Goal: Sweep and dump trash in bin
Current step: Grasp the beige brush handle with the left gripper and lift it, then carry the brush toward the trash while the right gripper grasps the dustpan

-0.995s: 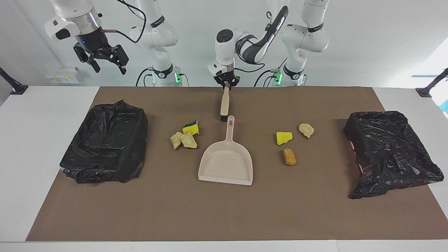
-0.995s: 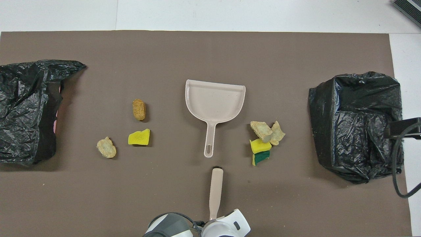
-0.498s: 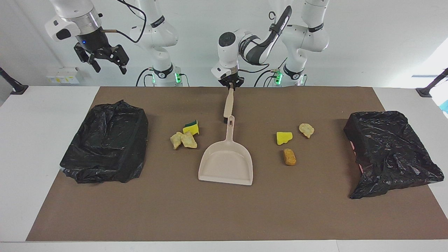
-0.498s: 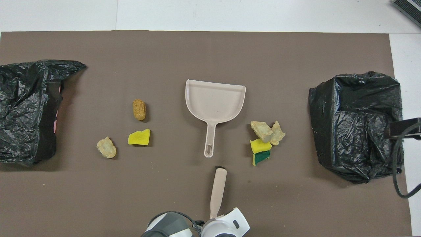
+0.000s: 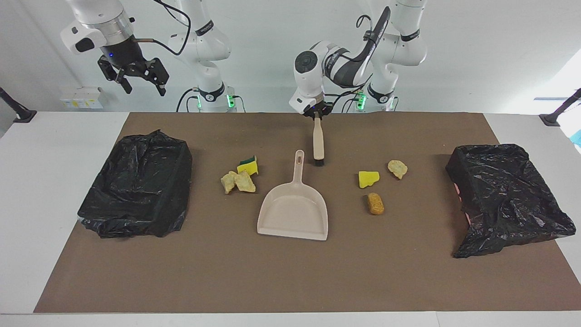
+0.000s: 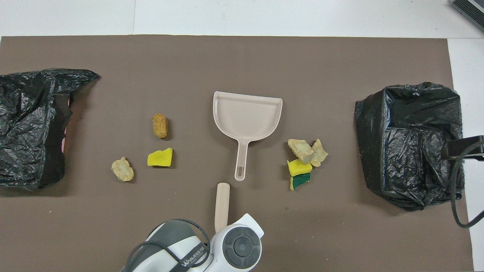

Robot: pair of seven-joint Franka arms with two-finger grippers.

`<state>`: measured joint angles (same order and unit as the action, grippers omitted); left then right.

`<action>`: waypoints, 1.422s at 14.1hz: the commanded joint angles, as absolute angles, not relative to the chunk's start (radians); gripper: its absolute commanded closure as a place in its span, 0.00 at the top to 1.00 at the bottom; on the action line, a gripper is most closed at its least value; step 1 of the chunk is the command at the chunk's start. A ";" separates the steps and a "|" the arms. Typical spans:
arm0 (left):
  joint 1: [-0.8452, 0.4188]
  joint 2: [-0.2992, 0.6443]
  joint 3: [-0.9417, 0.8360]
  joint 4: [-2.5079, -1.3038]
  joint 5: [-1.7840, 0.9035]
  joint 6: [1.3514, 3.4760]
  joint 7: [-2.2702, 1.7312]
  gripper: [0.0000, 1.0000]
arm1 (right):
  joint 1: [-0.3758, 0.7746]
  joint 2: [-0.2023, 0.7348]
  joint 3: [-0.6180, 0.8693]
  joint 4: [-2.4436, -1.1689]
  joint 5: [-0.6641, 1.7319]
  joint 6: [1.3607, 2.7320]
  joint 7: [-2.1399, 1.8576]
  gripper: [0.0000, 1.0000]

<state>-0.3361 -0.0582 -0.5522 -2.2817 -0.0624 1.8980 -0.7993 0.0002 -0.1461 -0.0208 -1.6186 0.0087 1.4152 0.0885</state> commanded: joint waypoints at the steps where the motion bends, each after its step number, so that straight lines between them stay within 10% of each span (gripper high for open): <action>1: -0.263 -0.063 -0.560 -2.244 0.033 1.833 -0.885 0.00 | 0.059 -0.111 0.002 -1.640 0.023 1.460 0.179 1.00; 15: 0.245 -0.009 -0.563 -2.235 0.302 1.804 -0.821 0.00 | 0.466 0.337 0.003 -1.640 0.166 1.994 0.679 1.00; 20: 0.249 -0.006 -0.564 -2.267 0.253 1.914 -0.698 0.00 | 0.560 0.388 0.003 -1.724 0.190 2.101 0.723 1.00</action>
